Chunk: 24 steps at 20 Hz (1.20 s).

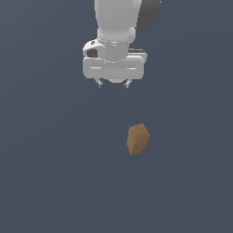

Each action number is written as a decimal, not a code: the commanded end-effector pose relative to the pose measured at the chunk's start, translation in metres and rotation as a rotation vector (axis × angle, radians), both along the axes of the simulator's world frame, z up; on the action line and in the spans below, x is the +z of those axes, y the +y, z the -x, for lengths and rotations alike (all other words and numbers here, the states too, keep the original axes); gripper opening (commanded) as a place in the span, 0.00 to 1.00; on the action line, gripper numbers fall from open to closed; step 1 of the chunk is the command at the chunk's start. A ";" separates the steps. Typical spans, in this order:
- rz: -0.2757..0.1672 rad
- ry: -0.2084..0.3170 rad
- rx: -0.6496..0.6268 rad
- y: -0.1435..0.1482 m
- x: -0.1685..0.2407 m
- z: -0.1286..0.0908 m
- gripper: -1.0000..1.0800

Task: Pick up the object and move it to a goal position.

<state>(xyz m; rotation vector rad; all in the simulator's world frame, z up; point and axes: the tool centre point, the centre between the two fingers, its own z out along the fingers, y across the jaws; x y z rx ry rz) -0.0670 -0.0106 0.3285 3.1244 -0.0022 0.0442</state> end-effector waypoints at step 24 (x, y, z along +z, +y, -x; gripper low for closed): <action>-0.001 0.024 0.000 0.025 -0.019 -0.005 0.96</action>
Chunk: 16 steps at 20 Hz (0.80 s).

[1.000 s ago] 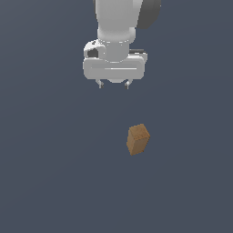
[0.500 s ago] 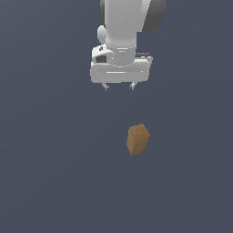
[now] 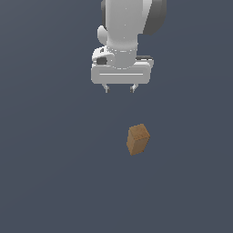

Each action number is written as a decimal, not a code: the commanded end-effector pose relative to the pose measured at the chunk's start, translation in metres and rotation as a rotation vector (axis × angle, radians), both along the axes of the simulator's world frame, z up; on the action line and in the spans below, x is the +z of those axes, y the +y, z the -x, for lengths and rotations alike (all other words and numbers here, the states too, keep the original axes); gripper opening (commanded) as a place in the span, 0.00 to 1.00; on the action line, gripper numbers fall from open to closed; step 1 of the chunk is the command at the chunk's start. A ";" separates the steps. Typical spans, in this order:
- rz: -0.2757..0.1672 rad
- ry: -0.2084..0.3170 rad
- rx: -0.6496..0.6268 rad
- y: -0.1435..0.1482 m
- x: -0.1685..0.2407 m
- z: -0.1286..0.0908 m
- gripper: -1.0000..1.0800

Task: Pick up the object and move it to a goal position.

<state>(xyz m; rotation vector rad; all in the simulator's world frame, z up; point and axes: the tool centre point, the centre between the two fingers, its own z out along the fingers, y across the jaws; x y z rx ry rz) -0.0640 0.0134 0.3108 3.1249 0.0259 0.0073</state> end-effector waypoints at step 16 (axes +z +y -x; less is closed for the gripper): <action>-0.009 -0.003 -0.348 0.021 -0.026 -0.032 0.96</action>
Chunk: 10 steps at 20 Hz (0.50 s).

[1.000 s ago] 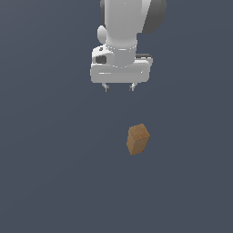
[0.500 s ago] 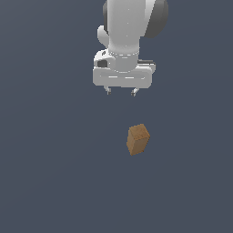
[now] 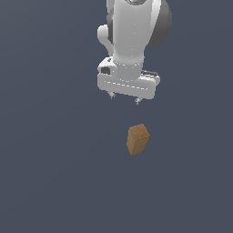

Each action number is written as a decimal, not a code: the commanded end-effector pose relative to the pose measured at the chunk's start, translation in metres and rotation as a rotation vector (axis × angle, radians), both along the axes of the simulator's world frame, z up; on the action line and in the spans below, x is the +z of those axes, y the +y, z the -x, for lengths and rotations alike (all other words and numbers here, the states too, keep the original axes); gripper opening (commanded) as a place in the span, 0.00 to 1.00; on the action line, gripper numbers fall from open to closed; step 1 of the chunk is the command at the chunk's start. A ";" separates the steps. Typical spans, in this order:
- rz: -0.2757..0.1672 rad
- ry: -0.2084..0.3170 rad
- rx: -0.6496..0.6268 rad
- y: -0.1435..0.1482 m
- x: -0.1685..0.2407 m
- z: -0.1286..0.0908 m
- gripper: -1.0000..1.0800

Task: Pick up the object and move it to a goal position.

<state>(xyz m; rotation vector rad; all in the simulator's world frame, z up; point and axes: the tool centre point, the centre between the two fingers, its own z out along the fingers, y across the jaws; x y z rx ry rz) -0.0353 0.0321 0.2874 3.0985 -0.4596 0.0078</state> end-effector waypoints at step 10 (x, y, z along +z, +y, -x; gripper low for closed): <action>-0.005 -0.001 -0.272 0.017 -0.023 -0.023 0.96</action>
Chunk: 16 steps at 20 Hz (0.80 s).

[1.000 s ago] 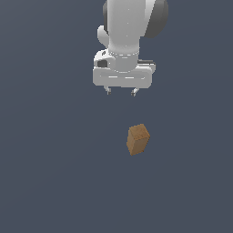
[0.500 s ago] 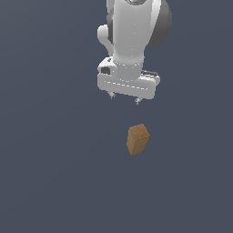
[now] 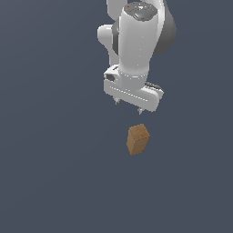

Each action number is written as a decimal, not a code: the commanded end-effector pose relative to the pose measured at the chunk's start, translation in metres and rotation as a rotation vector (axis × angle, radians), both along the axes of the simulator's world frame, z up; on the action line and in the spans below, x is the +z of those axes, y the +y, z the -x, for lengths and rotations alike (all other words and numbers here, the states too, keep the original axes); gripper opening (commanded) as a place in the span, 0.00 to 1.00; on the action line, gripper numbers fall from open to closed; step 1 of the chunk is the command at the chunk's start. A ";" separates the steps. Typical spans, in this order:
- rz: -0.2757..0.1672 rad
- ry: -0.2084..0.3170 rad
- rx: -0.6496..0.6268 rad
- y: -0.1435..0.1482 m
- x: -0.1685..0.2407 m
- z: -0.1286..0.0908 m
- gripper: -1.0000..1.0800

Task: Pick up the object and move it to a goal position.

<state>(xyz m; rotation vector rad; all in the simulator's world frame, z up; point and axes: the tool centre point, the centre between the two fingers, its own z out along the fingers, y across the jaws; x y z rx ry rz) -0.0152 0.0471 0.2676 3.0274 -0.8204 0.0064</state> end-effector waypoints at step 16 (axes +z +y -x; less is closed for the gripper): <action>-0.005 0.000 -0.412 0.028 -0.039 -0.031 0.96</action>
